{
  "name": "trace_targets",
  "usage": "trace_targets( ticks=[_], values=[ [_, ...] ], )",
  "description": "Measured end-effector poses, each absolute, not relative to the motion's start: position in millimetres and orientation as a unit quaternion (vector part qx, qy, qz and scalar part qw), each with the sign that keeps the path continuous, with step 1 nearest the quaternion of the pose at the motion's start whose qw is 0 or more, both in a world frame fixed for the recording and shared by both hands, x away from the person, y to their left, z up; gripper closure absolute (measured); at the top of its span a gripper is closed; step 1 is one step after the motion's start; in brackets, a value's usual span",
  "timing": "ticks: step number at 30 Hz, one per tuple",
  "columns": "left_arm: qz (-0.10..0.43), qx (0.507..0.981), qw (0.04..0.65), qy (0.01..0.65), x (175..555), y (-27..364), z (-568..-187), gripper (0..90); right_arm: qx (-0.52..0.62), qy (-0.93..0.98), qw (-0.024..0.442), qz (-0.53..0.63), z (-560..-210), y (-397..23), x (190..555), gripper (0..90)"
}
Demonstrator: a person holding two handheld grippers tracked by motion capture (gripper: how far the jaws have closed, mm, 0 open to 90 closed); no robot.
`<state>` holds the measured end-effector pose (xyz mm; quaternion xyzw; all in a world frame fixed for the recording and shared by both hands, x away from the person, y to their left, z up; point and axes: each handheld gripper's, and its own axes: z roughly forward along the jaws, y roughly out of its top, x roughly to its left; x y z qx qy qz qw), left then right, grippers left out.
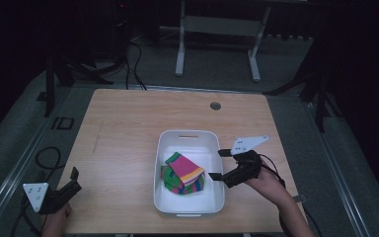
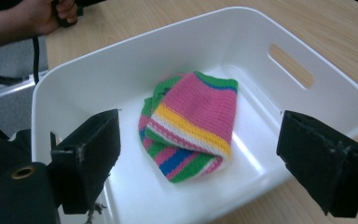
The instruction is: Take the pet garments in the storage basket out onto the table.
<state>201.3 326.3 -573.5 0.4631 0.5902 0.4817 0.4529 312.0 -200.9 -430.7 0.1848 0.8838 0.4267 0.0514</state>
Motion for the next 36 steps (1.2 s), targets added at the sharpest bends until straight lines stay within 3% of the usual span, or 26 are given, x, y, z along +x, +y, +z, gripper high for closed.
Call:
trace_targets(
  ticks=[11,24,34,36],
  values=[
    [0.479,0.465,0.456,0.589,201.3,326.8,-573.6,1.8,0.164,0.897,0.020,0.410,-436.0,-166.4,321.4,13.6],
    [0.477,0.467,0.459,0.587,201.3,327.1,-573.6,1.8,0.141,0.925,-0.014,0.352,-465.8,-100.2,339.0,14.0],
    [0.476,0.470,0.460,0.584,201.2,327.5,-573.6,1.8,0.126,0.955,-0.004,0.267,-496.7,-60.4,347.1,15.4],
    [0.476,0.470,0.460,0.584,201.2,327.5,-573.6,1.8,0.126,0.959,-0.003,0.253,-502.8,-53.7,348.8,19.3]
  ],
)
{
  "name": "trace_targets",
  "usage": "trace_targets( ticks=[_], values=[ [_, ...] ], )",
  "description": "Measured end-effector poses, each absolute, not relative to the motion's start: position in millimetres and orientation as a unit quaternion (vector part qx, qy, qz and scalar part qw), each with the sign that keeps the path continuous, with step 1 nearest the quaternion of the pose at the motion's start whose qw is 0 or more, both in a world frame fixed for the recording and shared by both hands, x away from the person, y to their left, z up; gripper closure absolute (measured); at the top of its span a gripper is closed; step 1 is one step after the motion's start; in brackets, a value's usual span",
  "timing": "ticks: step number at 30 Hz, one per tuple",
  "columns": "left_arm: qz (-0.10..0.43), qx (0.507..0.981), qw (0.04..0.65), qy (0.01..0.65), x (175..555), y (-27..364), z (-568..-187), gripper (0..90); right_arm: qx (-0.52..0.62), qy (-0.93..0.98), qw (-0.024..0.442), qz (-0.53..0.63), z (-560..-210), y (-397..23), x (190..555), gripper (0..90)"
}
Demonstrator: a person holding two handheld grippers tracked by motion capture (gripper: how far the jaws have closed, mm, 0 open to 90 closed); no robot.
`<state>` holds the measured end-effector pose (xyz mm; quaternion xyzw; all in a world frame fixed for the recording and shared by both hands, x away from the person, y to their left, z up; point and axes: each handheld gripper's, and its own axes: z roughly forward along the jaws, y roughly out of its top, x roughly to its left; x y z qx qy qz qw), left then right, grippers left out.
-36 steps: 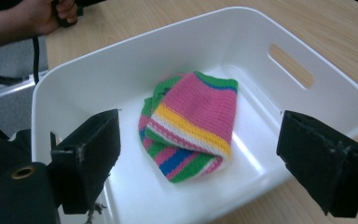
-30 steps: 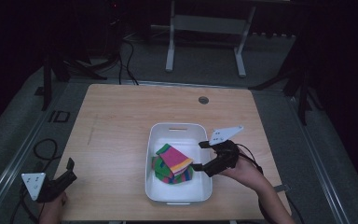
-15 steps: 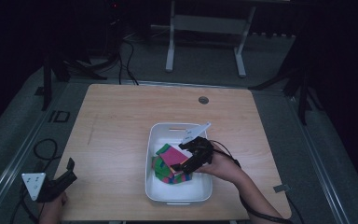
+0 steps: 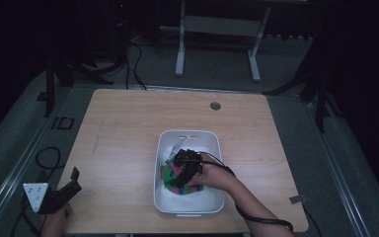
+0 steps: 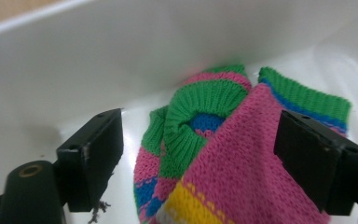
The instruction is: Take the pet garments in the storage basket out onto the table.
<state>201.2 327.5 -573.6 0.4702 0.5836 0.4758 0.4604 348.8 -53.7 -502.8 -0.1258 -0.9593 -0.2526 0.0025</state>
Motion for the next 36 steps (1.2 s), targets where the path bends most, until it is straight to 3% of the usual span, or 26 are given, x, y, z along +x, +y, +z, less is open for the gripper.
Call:
trace_targets(
  ticks=[7,14,15,16,17,19,27,36],
  values=[
    [0.475,0.471,0.462,0.582,201.0,327.7,-573.7,1.8,-0.132,-0.968,0.002,-0.215,-516.6,-44.7,352.7,20.4],
    [0.475,0.471,0.462,0.582,201.0,327.5,-573.7,1.8,-0.092,-0.982,-0.049,-0.160,-528.0,-40.9,344.9,27.5],
    [0.475,0.471,0.462,0.582,201.0,327.5,-573.7,1.8,-0.094,-0.981,-0.050,-0.160,-527.8,-41.1,344.7,33.4],
    [0.475,0.471,0.462,0.582,201.0,327.5,-573.7,1.8,-0.094,-0.981,-0.050,-0.160,-527.8,-41.1,344.7,33.4],
    [0.476,0.471,0.461,0.582,201.2,327.4,-573.7,1.8,-0.091,-0.981,-0.066,-0.158,-524.0,-42.1,343.4,57.4],
    [0.475,0.471,0.462,0.583,201.1,327.6,-573.7,1.8,-0.088,-0.981,-0.074,-0.155,-522.0,-41.9,342.3,62.0],
    [0.474,0.471,0.462,0.583,201.4,327.7,-573.6,1.8,-0.098,-0.974,-0.078,-0.188,-503.0,-51.7,340.5,64.6],
    [0.474,0.472,0.462,0.582,201.2,327.6,-573.7,1.8,-0.107,-0.961,-0.083,-0.241,-457.2,-69.2,343.0,64.6]
  ],
)
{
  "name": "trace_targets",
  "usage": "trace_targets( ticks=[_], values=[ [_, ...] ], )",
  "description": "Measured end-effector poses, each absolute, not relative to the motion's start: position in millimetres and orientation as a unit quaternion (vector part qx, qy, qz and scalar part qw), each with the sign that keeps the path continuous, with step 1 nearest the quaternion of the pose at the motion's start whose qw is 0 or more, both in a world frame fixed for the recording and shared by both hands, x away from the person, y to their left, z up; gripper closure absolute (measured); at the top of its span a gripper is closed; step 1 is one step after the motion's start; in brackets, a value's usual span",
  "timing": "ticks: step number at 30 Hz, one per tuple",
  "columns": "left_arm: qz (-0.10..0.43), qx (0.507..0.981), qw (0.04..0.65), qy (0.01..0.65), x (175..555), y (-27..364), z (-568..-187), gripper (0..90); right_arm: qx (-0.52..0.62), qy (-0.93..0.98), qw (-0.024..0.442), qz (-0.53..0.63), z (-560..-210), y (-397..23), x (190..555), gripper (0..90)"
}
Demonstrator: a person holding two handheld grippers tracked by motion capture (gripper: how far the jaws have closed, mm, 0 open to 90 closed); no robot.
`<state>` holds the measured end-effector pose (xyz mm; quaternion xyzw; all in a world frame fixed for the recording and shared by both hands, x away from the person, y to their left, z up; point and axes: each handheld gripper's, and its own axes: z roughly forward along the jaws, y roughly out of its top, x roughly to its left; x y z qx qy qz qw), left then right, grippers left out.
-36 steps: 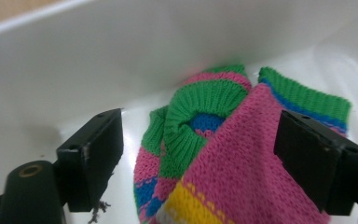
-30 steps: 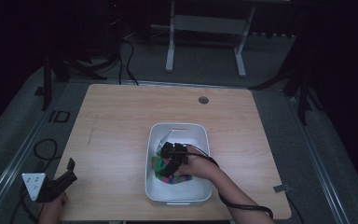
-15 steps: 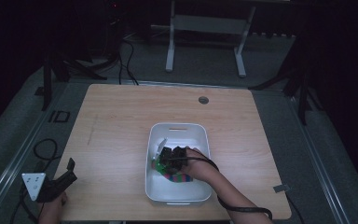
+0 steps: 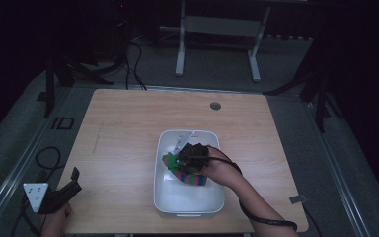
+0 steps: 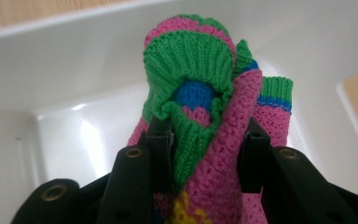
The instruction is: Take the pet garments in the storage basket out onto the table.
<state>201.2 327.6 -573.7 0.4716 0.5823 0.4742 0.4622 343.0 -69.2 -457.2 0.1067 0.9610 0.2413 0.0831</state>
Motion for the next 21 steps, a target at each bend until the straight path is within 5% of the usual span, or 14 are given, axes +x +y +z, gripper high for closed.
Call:
trace_targets(
  ticks=[21],
  values=[
    [0.473,0.467,0.464,0.586,201.6,328.1,-573.6,1.8,0.133,0.936,0.158,0.285,-367.0,-132.1,353.8,64.5]
  ],
)
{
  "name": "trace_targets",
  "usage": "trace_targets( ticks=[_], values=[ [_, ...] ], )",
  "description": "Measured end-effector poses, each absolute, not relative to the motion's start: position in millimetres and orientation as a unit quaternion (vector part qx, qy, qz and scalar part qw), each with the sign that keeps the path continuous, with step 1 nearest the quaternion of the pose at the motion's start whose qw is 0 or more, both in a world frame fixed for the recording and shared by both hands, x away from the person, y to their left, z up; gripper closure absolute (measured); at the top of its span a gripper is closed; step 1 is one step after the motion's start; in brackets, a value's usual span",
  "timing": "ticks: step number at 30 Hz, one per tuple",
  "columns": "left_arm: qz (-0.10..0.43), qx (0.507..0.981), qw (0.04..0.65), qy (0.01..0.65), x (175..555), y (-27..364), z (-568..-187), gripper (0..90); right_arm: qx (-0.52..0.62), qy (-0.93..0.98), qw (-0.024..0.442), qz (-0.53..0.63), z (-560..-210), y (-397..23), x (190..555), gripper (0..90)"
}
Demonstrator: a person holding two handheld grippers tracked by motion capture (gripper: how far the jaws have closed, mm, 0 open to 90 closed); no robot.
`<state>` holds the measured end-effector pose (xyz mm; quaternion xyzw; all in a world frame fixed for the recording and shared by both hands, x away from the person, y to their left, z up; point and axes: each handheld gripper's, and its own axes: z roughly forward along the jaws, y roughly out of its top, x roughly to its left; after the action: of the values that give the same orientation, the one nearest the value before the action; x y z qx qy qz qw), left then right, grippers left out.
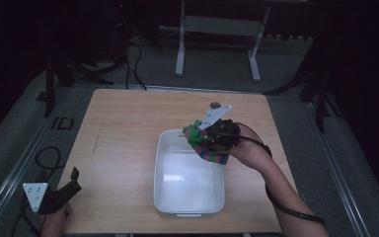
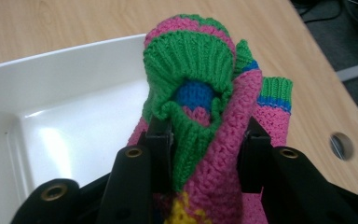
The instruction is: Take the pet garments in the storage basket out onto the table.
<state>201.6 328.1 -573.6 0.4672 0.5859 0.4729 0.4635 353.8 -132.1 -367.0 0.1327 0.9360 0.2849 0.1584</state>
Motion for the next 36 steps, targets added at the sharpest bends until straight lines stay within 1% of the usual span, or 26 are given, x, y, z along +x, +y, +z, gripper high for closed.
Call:
trace_targets(
  ticks=[1,3,7,8,11,17,21,22,29,31,36],
  values=[
    [0.473,0.467,0.464,0.586,201.6,328.1,-573.6,1.8,0.133,0.936,0.158,0.285,-367.0,-132.1,353.8,64.5],
    [0.473,0.467,0.463,0.586,201.7,328.0,-573.6,1.8,0.146,0.932,0.167,0.285,-361.8,-147.0,356.0,64.5],
    [0.473,0.467,0.463,0.586,201.7,328.0,-573.6,1.8,0.160,0.929,0.175,0.282,-359.8,-161.7,358.5,64.5],
    [0.473,0.467,0.463,0.587,201.7,328.1,-573.6,1.8,0.172,0.927,0.180,0.281,-359.8,-175.8,360.9,64.5],
    [0.473,0.467,0.463,0.586,201.7,328.1,-573.6,1.8,0.183,0.924,0.183,0.281,-360.6,-184.9,362.1,64.5],
    [0.474,0.467,0.463,0.586,201.6,327.8,-573.6,1.8,0.221,0.916,0.191,0.276,-368.2,-223.4,366.4,64.5],
    [0.474,0.467,0.462,0.586,201.6,327.7,-573.6,1.8,0.236,0.913,0.195,0.271,-375.1,-236.9,367.0,64.4],
    [0.475,0.467,0.461,0.586,201.7,327.5,-573.6,1.8,0.247,0.910,0.190,0.271,-380.8,-246.2,368.1,64.3],
    [0.475,0.467,0.461,0.586,201.8,327.5,-573.6,1.8,0.270,0.905,0.192,0.268,-393.6,-261.3,374.0,64.2],
    [0.475,0.468,0.461,0.586,201.8,327.5,-573.6,1.8,0.276,0.905,0.189,0.263,-404.3,-264.1,378.8,64.2],
    [0.475,0.468,0.462,0.585,201.7,327.5,-573.6,1.8,0.281,0.907,0.183,0.255,-418.2,-264.1,385.1,64.2]
  ],
)
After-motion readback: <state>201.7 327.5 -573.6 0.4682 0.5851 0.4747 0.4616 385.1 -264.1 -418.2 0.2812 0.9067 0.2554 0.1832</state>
